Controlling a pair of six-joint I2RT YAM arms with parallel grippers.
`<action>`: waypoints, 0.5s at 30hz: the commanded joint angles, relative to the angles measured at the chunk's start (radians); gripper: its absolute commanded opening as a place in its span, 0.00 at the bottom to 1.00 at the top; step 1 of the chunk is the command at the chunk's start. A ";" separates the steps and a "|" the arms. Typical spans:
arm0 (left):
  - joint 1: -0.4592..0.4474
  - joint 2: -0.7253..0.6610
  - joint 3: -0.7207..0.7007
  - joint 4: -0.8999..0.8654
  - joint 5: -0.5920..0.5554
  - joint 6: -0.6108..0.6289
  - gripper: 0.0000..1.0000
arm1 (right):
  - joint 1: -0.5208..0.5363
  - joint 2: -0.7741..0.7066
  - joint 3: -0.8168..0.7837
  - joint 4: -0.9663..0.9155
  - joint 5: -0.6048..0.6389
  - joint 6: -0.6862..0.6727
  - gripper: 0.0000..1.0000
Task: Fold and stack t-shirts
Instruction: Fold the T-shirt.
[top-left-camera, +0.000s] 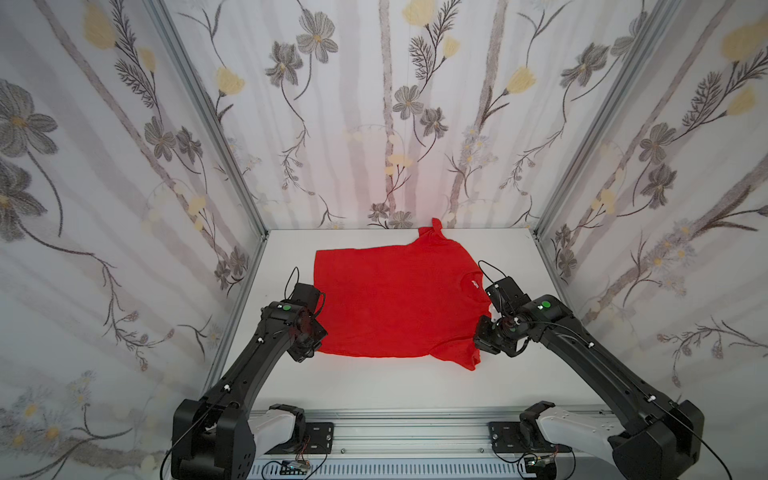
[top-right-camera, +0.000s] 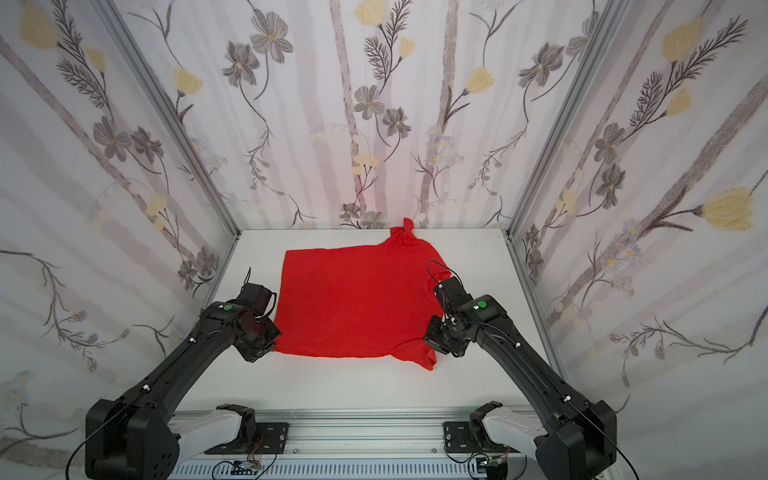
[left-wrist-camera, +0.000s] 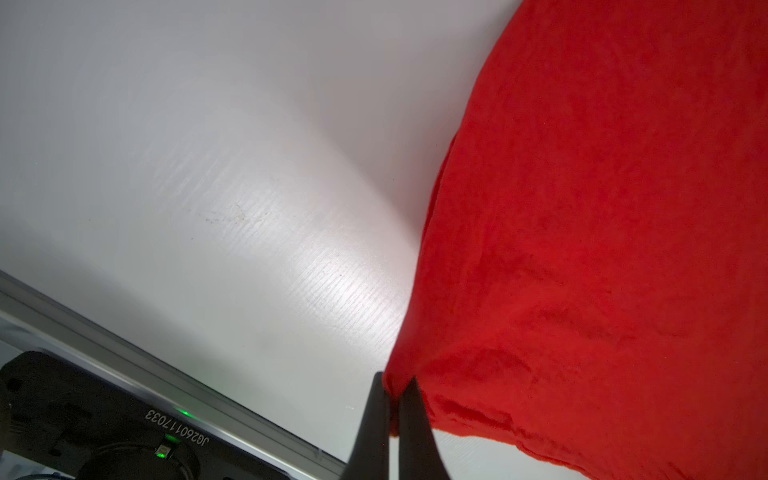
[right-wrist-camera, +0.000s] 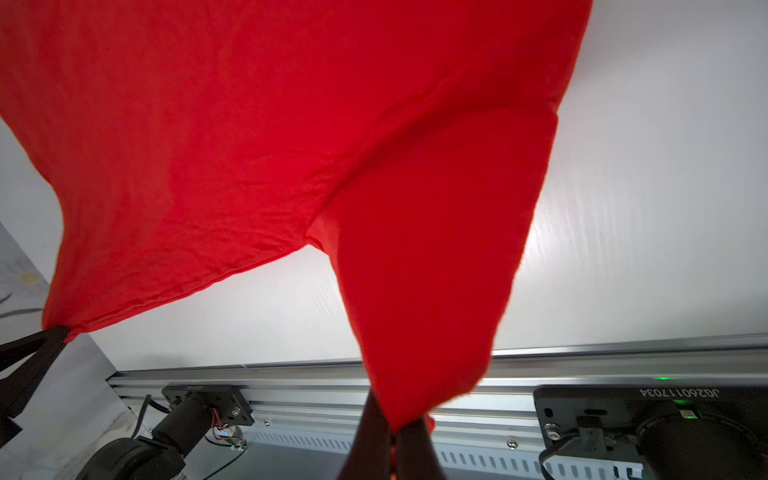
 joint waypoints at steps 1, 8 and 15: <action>0.015 0.042 0.043 -0.014 -0.030 0.019 0.00 | -0.001 0.071 0.088 -0.016 0.051 -0.040 0.00; 0.056 0.199 0.147 -0.003 -0.035 0.039 0.00 | -0.002 0.261 0.301 -0.015 0.086 -0.097 0.00; 0.079 0.359 0.249 -0.018 -0.066 0.055 0.00 | -0.020 0.452 0.468 -0.016 0.079 -0.146 0.00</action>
